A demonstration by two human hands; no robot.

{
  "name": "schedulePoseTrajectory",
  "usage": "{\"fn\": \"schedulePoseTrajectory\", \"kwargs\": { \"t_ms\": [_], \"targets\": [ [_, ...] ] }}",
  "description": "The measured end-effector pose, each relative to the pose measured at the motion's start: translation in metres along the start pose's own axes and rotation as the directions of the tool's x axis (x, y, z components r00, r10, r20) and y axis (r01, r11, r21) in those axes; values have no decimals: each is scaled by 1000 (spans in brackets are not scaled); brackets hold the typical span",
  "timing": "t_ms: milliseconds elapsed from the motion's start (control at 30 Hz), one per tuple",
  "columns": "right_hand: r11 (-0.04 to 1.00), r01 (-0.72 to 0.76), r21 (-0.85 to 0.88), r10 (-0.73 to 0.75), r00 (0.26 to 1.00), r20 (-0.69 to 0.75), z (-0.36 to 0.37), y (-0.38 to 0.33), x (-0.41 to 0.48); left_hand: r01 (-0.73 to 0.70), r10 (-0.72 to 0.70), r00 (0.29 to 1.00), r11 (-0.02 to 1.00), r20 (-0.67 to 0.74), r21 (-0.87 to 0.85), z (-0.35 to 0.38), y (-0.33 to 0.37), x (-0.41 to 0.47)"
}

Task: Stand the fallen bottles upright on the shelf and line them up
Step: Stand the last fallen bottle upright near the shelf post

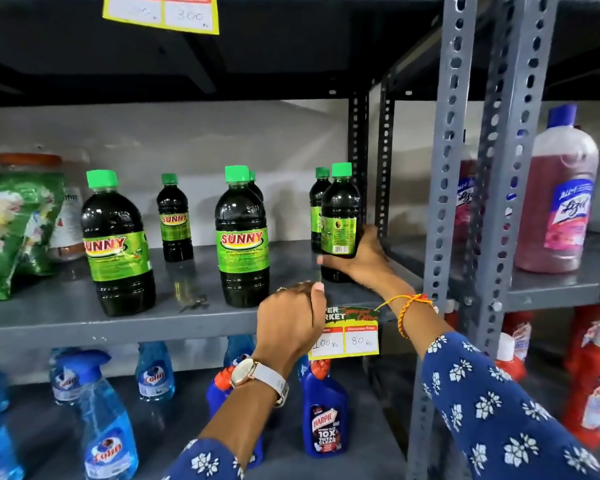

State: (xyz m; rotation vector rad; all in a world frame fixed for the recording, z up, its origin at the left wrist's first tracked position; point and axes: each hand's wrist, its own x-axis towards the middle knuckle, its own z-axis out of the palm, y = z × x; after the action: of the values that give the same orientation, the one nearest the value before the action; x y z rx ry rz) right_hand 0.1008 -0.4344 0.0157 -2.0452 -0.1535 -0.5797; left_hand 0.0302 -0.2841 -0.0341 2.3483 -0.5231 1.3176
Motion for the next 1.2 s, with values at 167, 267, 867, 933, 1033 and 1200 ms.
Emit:
{"fn": "schedulePoseTrajectory", "kwargs": {
  "t_ms": [167, 267, 867, 933, 1033, 1200],
  "targets": [
    [996, -19, 88, 14, 998, 56, -3, 2, 1, -4, 4, 1000, 1000, -4, 2, 2, -1, -1],
    [989, -11, 150, 10, 1000, 10, -3, 1, 0, 6, -5, 1000, 1000, -22, 12, 2, -1, -1],
    [965, -2, 261, 1, 1000, 6, -1, 9, 6, 8, -6, 999, 999, -50, 42, 0, 1, -2],
    [972, 19, 233, -19, 1000, -2, -1, 8, 6, 7, -5, 999, 999, -47, 40, -1, 2, -2],
    [986, 15, 168, -19, 1000, 23, -1, 8, 7, 12, -10, 999, 999, -44, 35, -2, 3, -1],
    [981, 8, 196, -13, 1000, 21, -2, 7, 5, 12, -11, 999, 1000, -30, 28, -3, 3, -1]
  ]
}}
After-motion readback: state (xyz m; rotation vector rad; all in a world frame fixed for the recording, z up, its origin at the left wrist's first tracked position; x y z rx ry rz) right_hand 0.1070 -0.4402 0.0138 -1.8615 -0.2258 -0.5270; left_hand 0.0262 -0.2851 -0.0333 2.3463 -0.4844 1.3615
